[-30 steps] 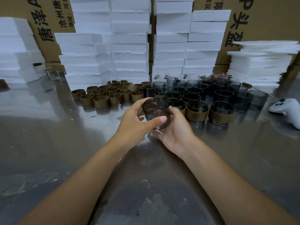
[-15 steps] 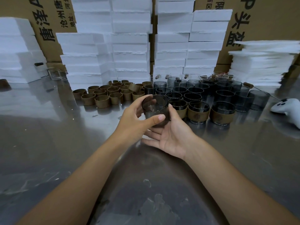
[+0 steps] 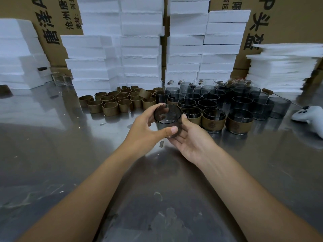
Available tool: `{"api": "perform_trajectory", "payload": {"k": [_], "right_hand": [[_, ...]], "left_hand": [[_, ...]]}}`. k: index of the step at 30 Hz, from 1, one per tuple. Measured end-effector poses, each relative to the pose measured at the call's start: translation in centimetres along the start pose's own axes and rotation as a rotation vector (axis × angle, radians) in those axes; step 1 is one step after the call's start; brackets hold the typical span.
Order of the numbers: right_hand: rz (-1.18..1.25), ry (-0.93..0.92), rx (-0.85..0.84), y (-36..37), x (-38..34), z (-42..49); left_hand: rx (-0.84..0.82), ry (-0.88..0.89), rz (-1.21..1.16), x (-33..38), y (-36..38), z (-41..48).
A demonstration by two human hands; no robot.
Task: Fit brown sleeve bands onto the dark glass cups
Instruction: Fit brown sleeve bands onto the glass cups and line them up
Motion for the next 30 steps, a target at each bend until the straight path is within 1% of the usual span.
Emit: {"api": "perform_trajectory", "payload": {"k": [6,15,19,24,30], "right_hand": [[0.031,-0.028,-0.036,0.4,-0.3,-0.1],[0.055,-0.017,-0.212,1.6,0.1,-0.5],[0.045,0.015,-0.26,2.0,0.5,-0.6],[-0.056,0.096,-0.252,2.0,1.3,-0.5],[-0.135,0.153,-0.267,1.6,1.6,-0.6]], "left_hand": [[0.002,0.014,-0.025,0.3,0.1,0.0],[0.011,0.021,-0.152,1.1,0.4,-0.2],[0.013,0.024,-0.209,1.2,0.4,-0.2],[0.008,0.027,-0.199,1.1,0.1,-0.2],[0.016,0.069,-0.11,1.3,-0.5,0.1]]}}
Point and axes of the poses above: each hand's wrist, its own z-axis towards the middle knuckle, its own y-axis out of the palm, x = y × z, the point moved 6 cm from there along z, towards the middle knuckle, and after that the axes turned 4 degrees about -z, right-handed, at the moved point
